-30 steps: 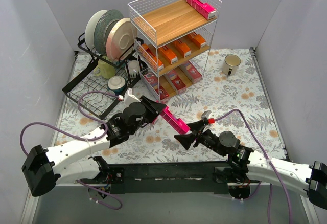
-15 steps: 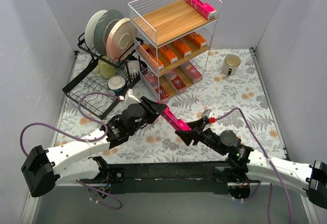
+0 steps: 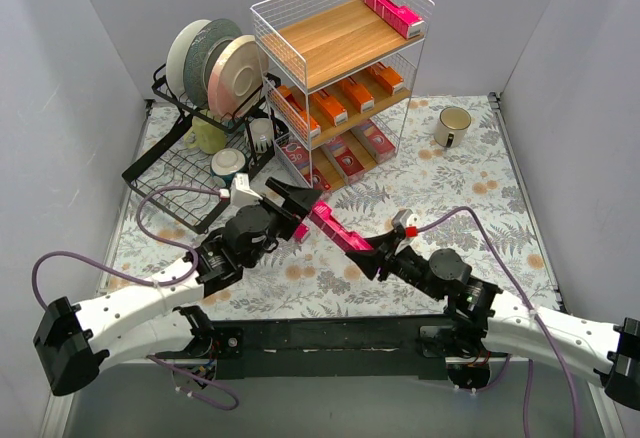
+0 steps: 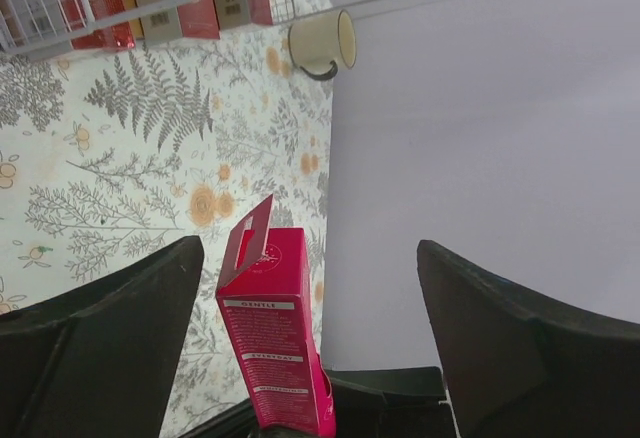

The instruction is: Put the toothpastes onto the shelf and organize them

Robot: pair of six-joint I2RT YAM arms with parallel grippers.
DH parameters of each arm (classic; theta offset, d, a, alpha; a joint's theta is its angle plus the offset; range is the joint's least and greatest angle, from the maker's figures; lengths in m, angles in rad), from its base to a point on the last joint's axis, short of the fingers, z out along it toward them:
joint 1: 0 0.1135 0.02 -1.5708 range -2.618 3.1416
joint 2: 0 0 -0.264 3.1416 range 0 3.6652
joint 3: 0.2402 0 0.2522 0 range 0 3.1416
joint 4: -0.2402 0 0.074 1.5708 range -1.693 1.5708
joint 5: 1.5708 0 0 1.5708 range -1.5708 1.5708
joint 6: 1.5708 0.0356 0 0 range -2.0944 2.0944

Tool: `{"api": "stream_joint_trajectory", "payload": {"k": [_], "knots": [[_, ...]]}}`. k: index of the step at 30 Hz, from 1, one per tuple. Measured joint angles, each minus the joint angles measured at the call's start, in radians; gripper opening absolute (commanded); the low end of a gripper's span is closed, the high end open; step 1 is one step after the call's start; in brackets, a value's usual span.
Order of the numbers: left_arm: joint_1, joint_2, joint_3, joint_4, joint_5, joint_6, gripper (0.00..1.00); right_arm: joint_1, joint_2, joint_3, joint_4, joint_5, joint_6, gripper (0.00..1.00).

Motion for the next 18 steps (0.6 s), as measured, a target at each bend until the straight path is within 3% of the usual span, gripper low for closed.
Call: {"api": "stream_joint_trajectory", "payload": {"k": [1,4,8,12,18], "knots": [[0.0,-0.011,0.0,-0.006,-0.02,-0.002,0.98,0.0,-0.004,0.012,-0.024,0.006,-0.006,0.27],[0.0,-0.054,0.019,-0.071,-0.111,0.028,0.98,0.0,-0.014,0.069,-0.125,0.037,-0.036,0.27],[0.0,-0.108,0.095,-0.161,-0.273,0.188,0.98,0.0,-0.019,0.187,-0.277,0.113,-0.078,0.27],[0.0,-0.191,0.142,-0.188,-0.403,0.454,0.98,-0.002,0.003,0.36,-0.422,0.21,-0.147,0.27],[0.0,-0.28,0.142,-0.164,-0.388,0.837,0.98,-0.037,0.102,0.626,-0.562,0.319,-0.275,0.27]]}}
